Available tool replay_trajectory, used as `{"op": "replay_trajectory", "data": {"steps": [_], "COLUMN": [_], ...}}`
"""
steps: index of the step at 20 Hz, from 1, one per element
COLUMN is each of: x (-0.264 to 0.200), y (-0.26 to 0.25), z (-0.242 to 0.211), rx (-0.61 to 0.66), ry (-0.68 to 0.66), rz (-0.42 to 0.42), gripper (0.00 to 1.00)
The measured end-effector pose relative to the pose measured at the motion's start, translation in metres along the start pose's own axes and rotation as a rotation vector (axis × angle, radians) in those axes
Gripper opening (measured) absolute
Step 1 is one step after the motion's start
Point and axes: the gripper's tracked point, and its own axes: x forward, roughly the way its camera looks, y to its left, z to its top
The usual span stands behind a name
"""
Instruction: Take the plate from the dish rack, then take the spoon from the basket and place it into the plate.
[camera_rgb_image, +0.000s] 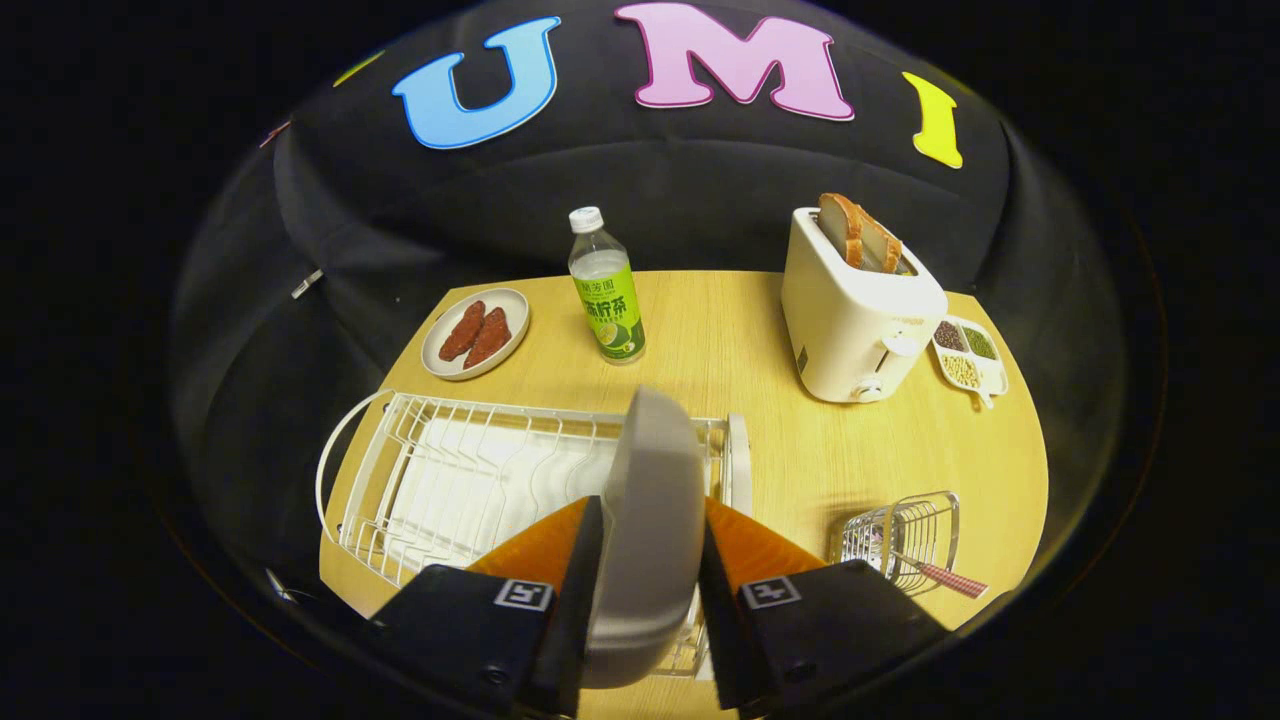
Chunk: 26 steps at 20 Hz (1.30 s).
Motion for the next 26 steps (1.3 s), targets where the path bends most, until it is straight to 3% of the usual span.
{"op": "replay_trajectory", "data": {"steps": [6, 22, 26], "x": [0.001, -0.011, -0.013], "y": [-0.008, 0.001, -0.008], "z": [-0.004, 0.007, 0.021], "rx": [0.083, -0.007, -0.052], "ry": [0.079, 0.067, 0.037], "rz": [-0.039, -0.128, -0.19], "gripper": [0.39, 0.39, 0.37]}}
